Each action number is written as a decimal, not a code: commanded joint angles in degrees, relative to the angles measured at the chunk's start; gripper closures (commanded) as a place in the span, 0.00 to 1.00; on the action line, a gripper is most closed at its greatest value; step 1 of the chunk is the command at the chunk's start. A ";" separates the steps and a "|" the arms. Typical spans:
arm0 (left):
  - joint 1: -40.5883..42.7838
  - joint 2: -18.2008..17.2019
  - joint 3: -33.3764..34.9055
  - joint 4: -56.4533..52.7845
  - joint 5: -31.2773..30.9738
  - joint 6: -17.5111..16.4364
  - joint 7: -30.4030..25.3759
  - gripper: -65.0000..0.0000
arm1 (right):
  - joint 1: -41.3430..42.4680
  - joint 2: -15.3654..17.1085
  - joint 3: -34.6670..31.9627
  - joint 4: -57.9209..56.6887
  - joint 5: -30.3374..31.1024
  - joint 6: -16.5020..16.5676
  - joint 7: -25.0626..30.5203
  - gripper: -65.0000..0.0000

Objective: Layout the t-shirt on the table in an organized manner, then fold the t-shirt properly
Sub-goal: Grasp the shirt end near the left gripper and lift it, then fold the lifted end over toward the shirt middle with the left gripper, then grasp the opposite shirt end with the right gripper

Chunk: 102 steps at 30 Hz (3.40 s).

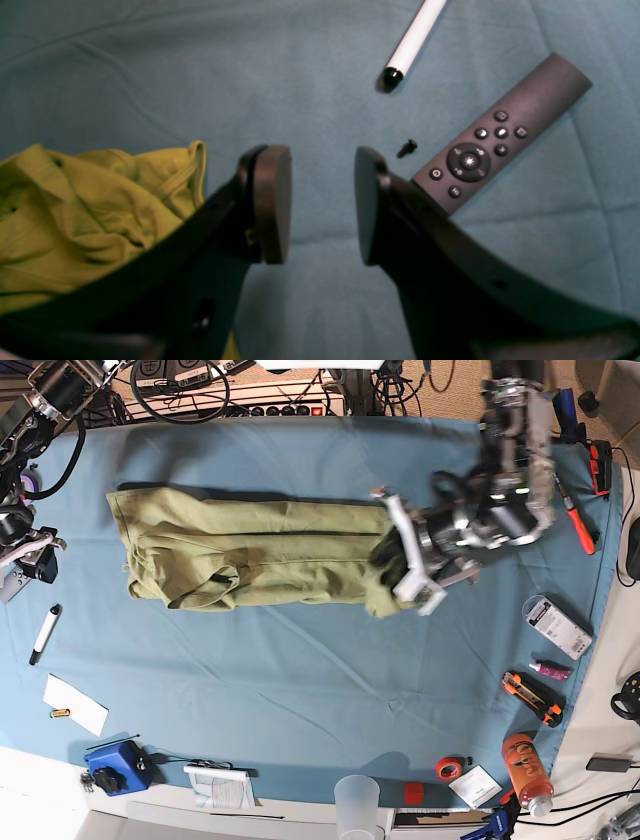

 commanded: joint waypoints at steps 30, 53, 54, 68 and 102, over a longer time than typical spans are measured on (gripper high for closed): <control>-5.55 10.05 20.68 4.50 29.70 17.40 -2.23 0.50 | 0.61 1.36 0.37 1.05 0.98 0.15 2.32 0.67; -1.46 2.93 20.68 -12.28 32.94 22.75 -4.87 0.71 | 0.59 1.51 0.37 1.05 8.11 2.71 -0.74 0.67; -1.46 2.93 20.68 -13.57 32.52 22.75 -4.85 0.71 | 0.61 1.51 0.37 1.05 8.15 2.71 -0.74 0.67; -1.64 2.95 20.68 -15.32 32.26 22.80 -4.87 0.71 | 0.59 1.51 0.22 1.05 16.44 2.75 -10.47 0.57; -1.62 2.93 20.72 -15.32 32.26 22.80 -4.92 0.71 | 2.47 -8.15 -15.43 -16.26 15.93 3.29 -7.91 0.46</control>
